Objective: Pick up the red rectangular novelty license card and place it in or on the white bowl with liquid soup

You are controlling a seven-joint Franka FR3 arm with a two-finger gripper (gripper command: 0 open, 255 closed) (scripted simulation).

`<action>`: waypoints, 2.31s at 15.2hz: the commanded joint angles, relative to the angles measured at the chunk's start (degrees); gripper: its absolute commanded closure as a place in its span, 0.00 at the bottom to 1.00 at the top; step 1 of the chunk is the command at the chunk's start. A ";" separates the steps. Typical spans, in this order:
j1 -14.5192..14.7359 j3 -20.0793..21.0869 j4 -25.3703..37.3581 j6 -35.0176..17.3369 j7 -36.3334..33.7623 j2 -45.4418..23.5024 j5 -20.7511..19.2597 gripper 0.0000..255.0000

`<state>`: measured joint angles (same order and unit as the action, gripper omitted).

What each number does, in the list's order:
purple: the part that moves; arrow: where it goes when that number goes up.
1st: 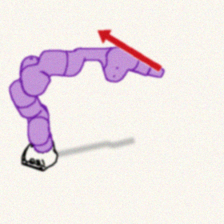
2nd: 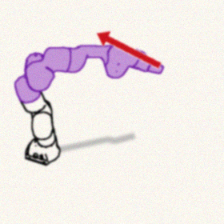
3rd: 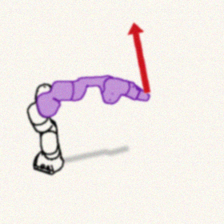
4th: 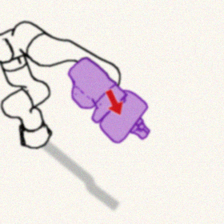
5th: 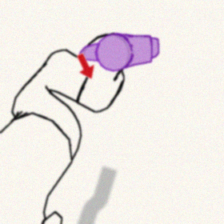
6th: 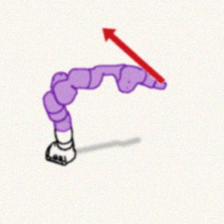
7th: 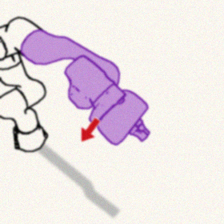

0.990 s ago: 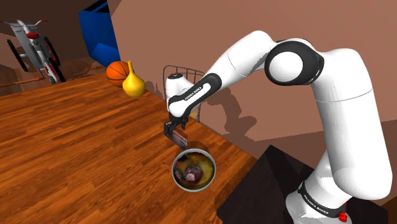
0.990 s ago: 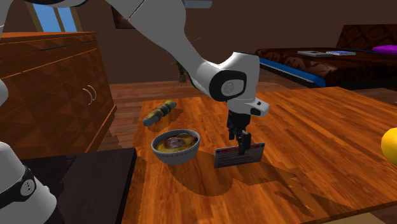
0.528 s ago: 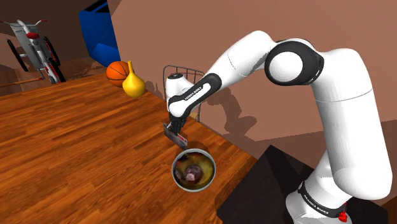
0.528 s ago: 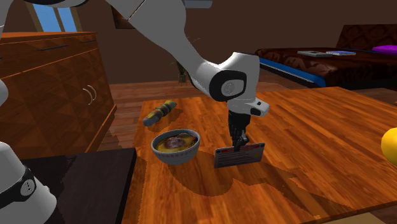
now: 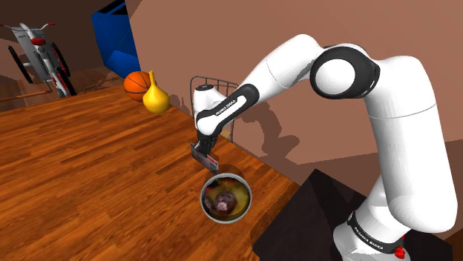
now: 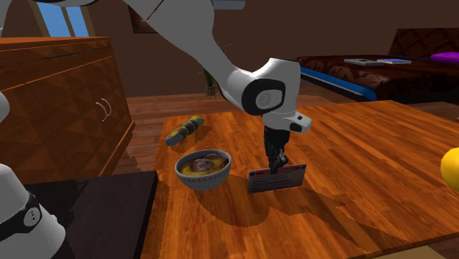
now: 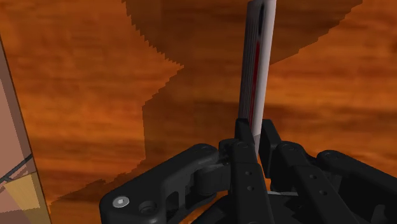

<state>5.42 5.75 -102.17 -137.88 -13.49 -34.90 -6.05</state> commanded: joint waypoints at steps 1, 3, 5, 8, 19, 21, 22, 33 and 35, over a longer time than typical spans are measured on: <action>-0.05 0.12 0.07 1.05 0.08 1.00 0.14 1.00; -0.13 0.23 0.11 2.12 0.19 2.03 0.30 1.00; -0.21 0.34 0.17 3.21 0.30 3.05 0.45 1.00; -0.31 0.49 0.37 4.87 0.46 4.52 0.68 1.00; -0.60 0.95 2.10 11.33 1.03 9.29 1.48 1.00; -0.64 1.02 2.59 12.57 1.13 10.04 1.61 1.00; -0.66 1.05 2.85 13.19 1.18 10.40 1.67 1.00; -0.36 1.74 0.05 17.36 0.61 17.40 2.50 1.00; 0.08 2.26 -5.09 16.39 -0.33 21.57 2.92 1.00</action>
<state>5.27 7.75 -104.84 -121.12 -13.33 -15.37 -3.34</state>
